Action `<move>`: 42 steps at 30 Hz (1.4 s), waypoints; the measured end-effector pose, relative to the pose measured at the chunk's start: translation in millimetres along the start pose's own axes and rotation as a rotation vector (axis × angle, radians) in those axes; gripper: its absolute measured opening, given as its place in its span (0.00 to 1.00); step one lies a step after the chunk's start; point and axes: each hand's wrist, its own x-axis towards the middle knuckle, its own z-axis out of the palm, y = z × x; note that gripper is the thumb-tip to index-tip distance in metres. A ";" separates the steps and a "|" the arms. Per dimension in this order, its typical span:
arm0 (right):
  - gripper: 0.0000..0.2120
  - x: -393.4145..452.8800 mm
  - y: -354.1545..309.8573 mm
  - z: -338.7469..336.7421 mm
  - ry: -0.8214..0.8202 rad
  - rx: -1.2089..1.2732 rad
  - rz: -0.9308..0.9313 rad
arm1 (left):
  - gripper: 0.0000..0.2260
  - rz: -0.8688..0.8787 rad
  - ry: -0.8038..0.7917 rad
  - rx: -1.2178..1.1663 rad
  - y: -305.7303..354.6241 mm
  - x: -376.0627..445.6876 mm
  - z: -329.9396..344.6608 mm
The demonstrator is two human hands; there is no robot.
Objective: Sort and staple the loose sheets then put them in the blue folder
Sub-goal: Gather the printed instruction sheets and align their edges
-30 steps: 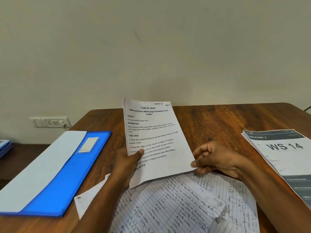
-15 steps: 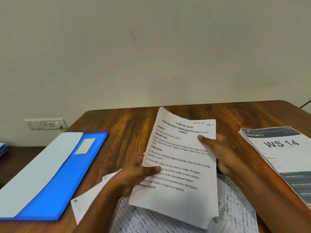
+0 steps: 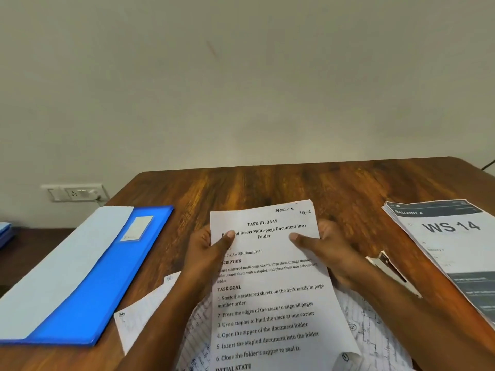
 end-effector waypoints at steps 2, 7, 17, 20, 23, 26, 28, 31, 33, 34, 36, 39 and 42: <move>0.11 -0.7 -6.1 -0.4 0.044 -0.031 -0.040 | 0.08 0.025 0.018 0.007 -1.6 -0.1 1.3; 0.11 9.9 -15.1 -17.1 0.240 -0.157 -0.280 | 0.07 0.061 0.034 0.042 -3.4 -0.7 2.0; 0.20 4.6 -17.2 -25.3 0.326 -0.638 -0.583 | 0.10 0.069 0.045 0.050 -4.4 -0.6 2.2; 0.21 4.8 -17.6 -26.9 0.317 -0.756 -0.674 | 0.10 0.088 0.043 0.051 -4.2 -1.1 2.9; 0.25 5.1 -18.4 -28.3 0.321 -0.787 -0.664 | 0.09 0.110 0.049 0.045 -3.8 -1.5 2.7; 0.28 4.6 -18.7 -28.2 0.308 -0.810 -0.652 | 0.10 0.127 0.039 0.033 -5.0 -0.9 1.5; 0.28 4.8 -18.7 -28.5 0.298 -0.794 -0.644 | 0.10 0.131 0.034 0.027 -4.7 -1.6 1.2; 0.29 6.4 -17.7 -29.6 0.284 -0.783 -0.646 | 0.09 0.140 0.024 0.040 -3.6 -2.2 1.9; 0.28 7.1 -17.6 -28.6 0.293 -0.767 -0.662 | 0.08 0.148 0.037 0.050 -3.5 -2.8 2.8; 0.28 7.4 -17.4 -28.2 0.299 -0.765 -0.674 | 0.07 0.152 0.044 0.055 -3.4 -3.1 3.3; 0.27 7.7 -15.5 -27.8 0.293 -0.778 -0.703 | 0.08 0.155 0.056 0.059 -4.3 -2.8 3.6; 0.26 7.7 -12.6 -29.0 0.281 -0.783 -0.722 | 0.08 0.148 0.084 0.061 -6.4 -0.7 3.8; 0.26 5.9 -12.2 -28.0 0.290 -0.804 -0.748 | 0.08 0.150 0.109 0.067 -8.7 1.2 3.3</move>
